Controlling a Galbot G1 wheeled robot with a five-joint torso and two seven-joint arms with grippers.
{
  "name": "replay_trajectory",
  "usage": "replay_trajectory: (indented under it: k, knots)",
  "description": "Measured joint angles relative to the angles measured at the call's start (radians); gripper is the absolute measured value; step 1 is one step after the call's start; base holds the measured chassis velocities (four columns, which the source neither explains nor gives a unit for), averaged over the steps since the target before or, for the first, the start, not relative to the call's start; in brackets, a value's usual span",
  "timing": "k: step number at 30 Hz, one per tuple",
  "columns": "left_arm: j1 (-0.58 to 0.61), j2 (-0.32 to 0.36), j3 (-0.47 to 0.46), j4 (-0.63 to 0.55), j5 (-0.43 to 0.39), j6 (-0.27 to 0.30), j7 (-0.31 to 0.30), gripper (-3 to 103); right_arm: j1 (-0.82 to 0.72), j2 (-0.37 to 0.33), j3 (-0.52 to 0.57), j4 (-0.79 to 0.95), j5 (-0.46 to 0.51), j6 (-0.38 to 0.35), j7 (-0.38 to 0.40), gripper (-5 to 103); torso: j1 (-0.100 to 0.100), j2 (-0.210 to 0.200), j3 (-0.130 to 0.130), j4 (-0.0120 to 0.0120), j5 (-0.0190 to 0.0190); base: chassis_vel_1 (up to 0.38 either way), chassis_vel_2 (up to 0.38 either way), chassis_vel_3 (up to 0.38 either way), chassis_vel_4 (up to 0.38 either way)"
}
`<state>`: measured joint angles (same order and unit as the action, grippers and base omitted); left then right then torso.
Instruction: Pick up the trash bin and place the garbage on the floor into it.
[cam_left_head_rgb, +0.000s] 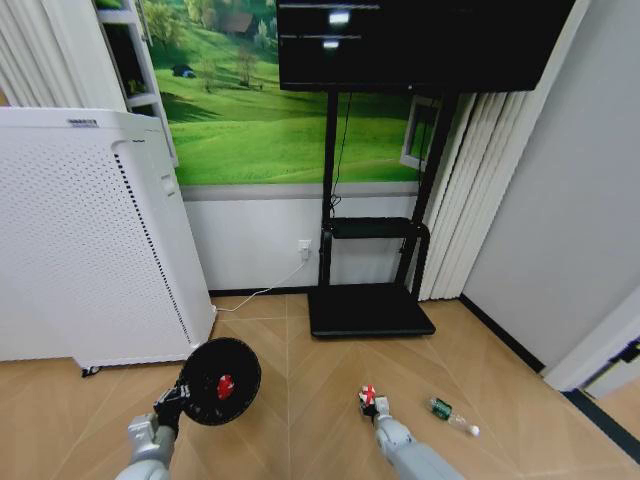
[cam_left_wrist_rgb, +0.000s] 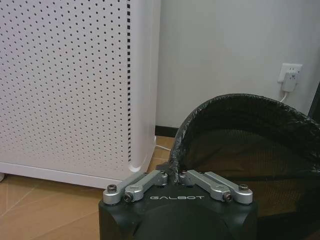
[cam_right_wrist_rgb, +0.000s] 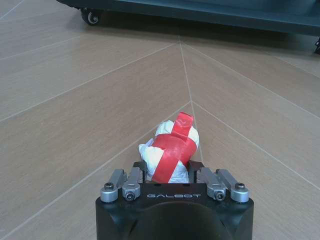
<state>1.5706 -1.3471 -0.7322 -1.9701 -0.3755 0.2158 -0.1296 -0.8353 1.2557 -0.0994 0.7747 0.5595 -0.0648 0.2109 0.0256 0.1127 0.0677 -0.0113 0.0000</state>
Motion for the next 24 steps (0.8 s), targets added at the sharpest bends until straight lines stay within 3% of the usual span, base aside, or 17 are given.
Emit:
replay_trajectory:
  k: [6, 14, 19, 24]
  knots:
    - [-0.001, -0.004, 0.002, 0.005, 0.004, -0.003, 0.002, 3, -0.011, -0.01, 0.003, 0.014, -0.002, 0.001, 0.0, 30, 0.0, 0.0, 0.0, 0.0001, 0.0001, 0.0, 0.0, 0.0, 0.0]
    - [-0.025, -0.005, 0.03, 0.019, 0.01, -0.003, 0.001, 3, -0.061, -0.089, 0.018, 0.168, 0.031, -0.032, 0.015, 30, 0.0, 0.0, 0.0, 0.0003, 0.0006, 0.0, 0.0, 0.0, 0.0]
    - [-0.088, 0.001, 0.088, 0.052, 0.015, -0.003, -0.006, 3, -0.112, -0.252, 0.055, 0.392, 0.053, -0.046, 0.048, 30, 0.0, 0.0, 0.0, -0.0003, 0.0002, 0.0, 0.0, 0.0, 0.0]
    - [-0.126, 0.009, 0.118, 0.084, 0.015, -0.001, -0.012, 3, -0.136, -0.313, 0.082, 0.477, 0.07, -0.042, 0.038, 30, 0.0, 0.0, 0.0, 0.0001, 0.0003, 0.0, 0.0, 0.0, 0.0]
